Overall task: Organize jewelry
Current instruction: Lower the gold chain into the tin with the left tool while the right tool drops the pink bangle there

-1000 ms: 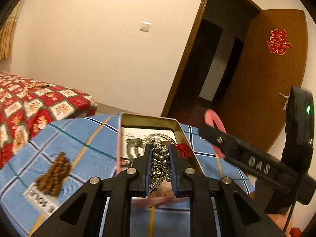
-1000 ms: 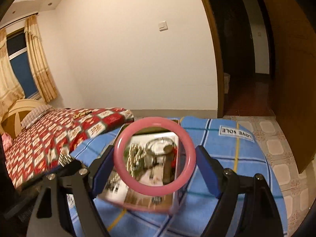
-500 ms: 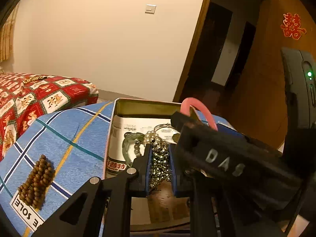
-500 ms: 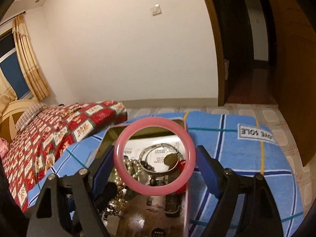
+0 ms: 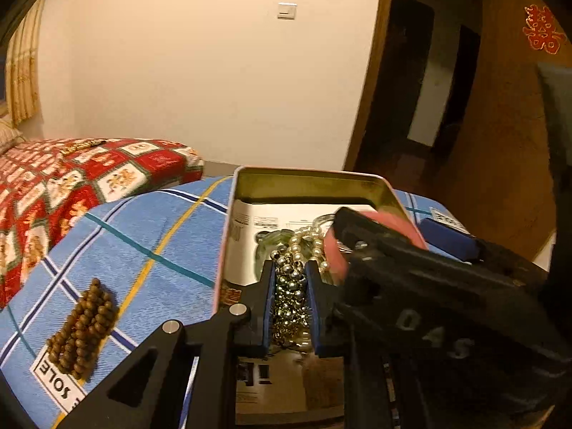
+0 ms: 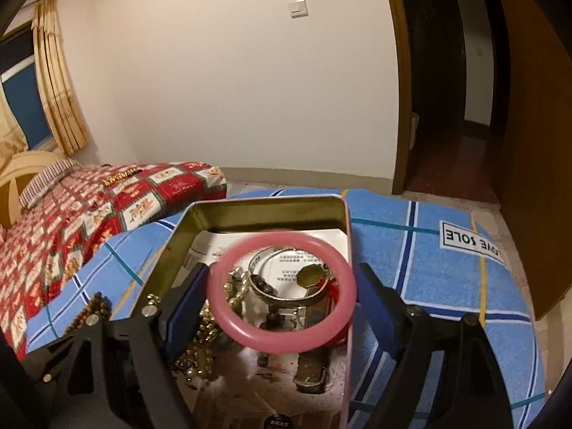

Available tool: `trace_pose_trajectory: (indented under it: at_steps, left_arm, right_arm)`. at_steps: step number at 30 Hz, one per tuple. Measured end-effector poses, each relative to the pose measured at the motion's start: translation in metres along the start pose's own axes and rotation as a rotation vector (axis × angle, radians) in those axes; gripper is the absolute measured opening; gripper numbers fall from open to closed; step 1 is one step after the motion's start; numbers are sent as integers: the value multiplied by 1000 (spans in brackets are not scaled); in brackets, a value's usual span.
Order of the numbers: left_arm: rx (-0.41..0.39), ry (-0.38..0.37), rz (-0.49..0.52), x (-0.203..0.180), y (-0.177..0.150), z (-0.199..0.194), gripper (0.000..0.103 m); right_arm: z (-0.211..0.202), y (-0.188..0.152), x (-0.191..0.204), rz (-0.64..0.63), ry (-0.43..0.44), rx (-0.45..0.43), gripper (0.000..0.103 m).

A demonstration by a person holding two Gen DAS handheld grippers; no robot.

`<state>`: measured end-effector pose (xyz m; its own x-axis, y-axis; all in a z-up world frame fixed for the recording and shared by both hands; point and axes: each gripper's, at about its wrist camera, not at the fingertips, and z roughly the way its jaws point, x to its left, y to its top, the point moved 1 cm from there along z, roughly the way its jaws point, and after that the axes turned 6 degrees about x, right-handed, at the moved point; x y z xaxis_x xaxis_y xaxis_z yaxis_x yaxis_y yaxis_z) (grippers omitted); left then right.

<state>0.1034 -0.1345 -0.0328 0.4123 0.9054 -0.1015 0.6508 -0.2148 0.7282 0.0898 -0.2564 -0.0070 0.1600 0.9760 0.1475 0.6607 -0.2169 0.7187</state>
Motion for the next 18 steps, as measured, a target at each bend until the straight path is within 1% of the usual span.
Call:
trace_pose_trajectory:
  at_steps: [1,2,4,5,6,8,9,11,16,18]
  left_arm:
    - [0,11,-2,0,0,0,16]
    - [1,14,-4,0,-1,-2,18]
    - [3,18,-10,2,-1,-3,32]
    - [3,3,-10,1,0,-3,38]
    - [-4,-15,-9,0,0,-6,47]
    - [-36,7,2,-3,0,-11,62]
    - [-57,10,13,-5,0,-15,66]
    - [-89,42,25,-6,1,-20,70]
    - [-113,106,6,3,2,-23,71]
    - [-118,131,-3,8,2,-25,71]
  right_arm:
    - [0,0,0,6,8,-1,86]
    - [0,0,-1,15,15,-4,87]
    - [-3,-1,-3,34,23,-22,87]
    - [-6,-1,-3,43,25,-38,87]
    - [-9,-1,-4,50,24,-54,88]
    - [-17,-1,-7,68,3,-97,94]
    - [-19,0,-7,74,-6,-110,95]
    - [-23,0,-10,92,-20,-137,95]
    - [-30,-3,-16,134,-60,-195,97]
    - [-30,-6,-18,147,-76,-197,97]
